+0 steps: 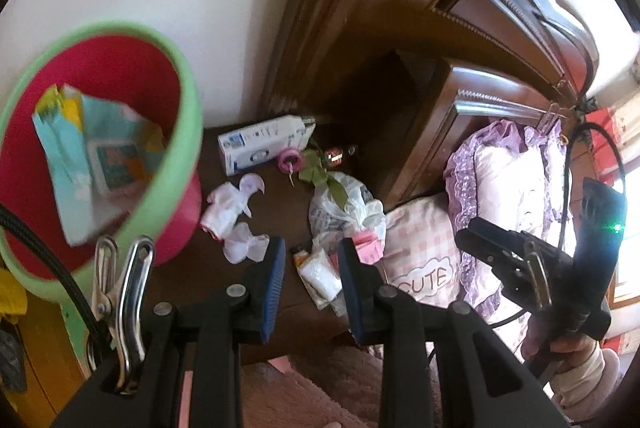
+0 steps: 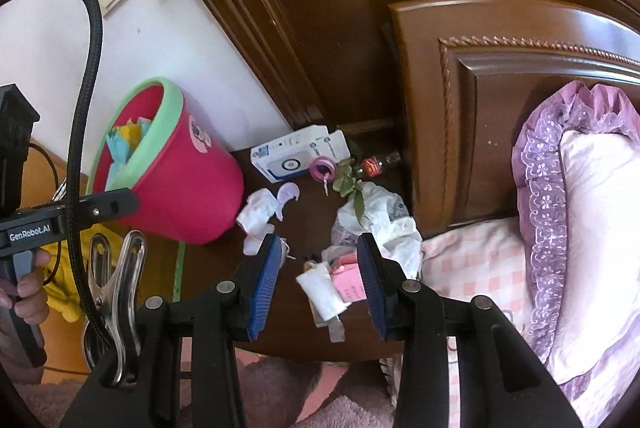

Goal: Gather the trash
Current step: 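Move both open grippers back toward the remaining trash on the nightstand, then grasp the white mesh drawstring bag with the left gripper while the right approaches the pink paper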

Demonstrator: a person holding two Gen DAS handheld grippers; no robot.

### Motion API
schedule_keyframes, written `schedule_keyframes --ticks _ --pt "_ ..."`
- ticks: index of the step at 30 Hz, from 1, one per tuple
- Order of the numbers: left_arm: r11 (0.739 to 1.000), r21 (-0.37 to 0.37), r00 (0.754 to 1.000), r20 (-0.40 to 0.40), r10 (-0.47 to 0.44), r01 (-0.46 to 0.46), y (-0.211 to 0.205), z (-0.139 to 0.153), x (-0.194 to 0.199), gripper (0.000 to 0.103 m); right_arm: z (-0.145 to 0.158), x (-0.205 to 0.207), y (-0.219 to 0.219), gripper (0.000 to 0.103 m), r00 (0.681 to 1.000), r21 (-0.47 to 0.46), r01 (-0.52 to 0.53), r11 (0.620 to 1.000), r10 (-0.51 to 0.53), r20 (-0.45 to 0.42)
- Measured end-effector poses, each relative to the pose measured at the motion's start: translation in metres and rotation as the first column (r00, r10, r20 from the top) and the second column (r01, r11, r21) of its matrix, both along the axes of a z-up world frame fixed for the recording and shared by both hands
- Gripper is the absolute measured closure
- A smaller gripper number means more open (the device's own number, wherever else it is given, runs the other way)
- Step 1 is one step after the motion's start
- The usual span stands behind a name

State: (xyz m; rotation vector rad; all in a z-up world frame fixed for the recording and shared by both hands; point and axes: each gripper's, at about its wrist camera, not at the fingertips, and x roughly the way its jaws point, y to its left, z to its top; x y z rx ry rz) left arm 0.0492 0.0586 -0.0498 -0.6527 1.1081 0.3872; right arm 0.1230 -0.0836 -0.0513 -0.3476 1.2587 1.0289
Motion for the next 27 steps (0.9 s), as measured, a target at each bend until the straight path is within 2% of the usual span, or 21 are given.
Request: schedule_keyframes --ticks 6,16,21,24,27 --pt "0.994 -0.060 0.993 -0.075 0.089 -0.094 -0.010 -0.036 0.004 0.076 -0.014 0.010 -0.010 0.062 0.999 -0.010 -0.023 1.000 0.023 -0.024" --pt "0.974 -0.081 0.960 -0.204 0.194 -0.214 -0.015 -0.106 0.016 0.076 -0.049 0.021 -0.019 0.062 0.998 -0.052 -0.050 0.997 0.048 -0.051" --pt "0.931 -0.130 0.923 -0.235 0.305 -0.340 -0.006 -0.152 0.012 0.076 -0.071 0.017 -0.017 0.062 0.994 -0.078 -0.086 0.993 0.080 -0.071" --pt "0.882 -0.175 0.887 -0.245 0.391 -0.437 0.000 -0.175 0.007 0.076 -0.081 0.014 -0.015 0.062 0.992 -0.091 -0.110 0.990 0.103 -0.078" --pt "0.849 -0.173 0.856 -0.255 0.450 -0.499 0.005 -0.191 0.005 0.071 -0.090 0.012 -0.014 0.062 0.989 -0.099 -0.131 0.986 0.123 -0.086"
